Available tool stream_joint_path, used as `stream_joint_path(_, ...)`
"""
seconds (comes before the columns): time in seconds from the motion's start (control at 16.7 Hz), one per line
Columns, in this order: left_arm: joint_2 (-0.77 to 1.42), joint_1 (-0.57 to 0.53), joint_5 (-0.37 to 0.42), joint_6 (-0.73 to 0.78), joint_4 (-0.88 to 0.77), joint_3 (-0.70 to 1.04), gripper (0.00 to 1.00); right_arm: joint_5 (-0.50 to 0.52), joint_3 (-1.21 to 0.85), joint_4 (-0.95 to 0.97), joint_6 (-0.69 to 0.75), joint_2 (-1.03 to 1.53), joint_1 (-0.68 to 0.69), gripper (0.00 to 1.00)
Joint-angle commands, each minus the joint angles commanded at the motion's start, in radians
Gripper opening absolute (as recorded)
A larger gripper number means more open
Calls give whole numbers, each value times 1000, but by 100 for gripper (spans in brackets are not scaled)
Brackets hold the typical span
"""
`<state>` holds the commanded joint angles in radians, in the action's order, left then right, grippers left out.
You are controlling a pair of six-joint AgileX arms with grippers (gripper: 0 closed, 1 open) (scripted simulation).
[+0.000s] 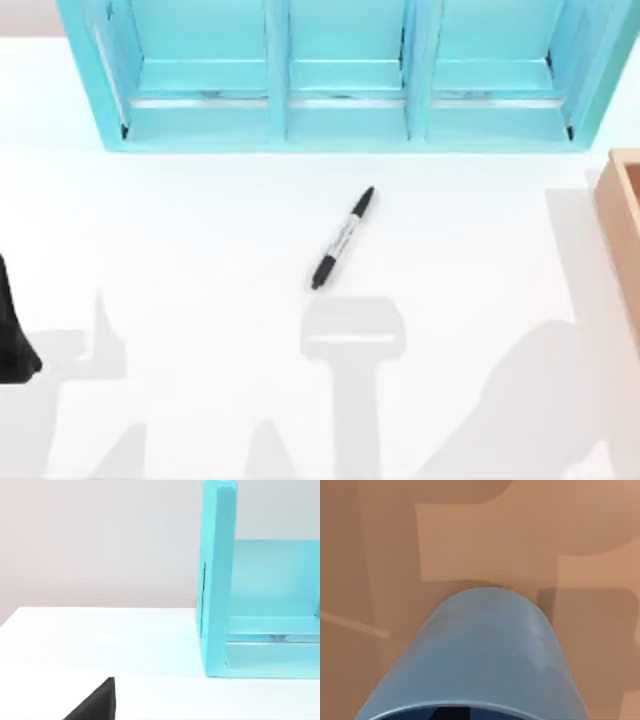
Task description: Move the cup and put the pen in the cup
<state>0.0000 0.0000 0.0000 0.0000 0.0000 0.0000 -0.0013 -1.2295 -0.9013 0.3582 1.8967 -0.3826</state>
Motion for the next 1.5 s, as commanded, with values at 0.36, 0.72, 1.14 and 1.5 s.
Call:
stream_joint_path(0.36,0,0,0,0,0,0,100,0,0,0,0,0,0,17)
stream_joint_path(0.72,0,0,0,0,0,0,100,0,0,0,0,0,0,0)
stream_joint_path(1.14,0,0,0,0,0,0,100,1,-14,-15,-13,-5,13,0)
stream_joint_path(1.5,0,0,0,0,0,0,100,1,-200,-271,-201,-61,213,0)
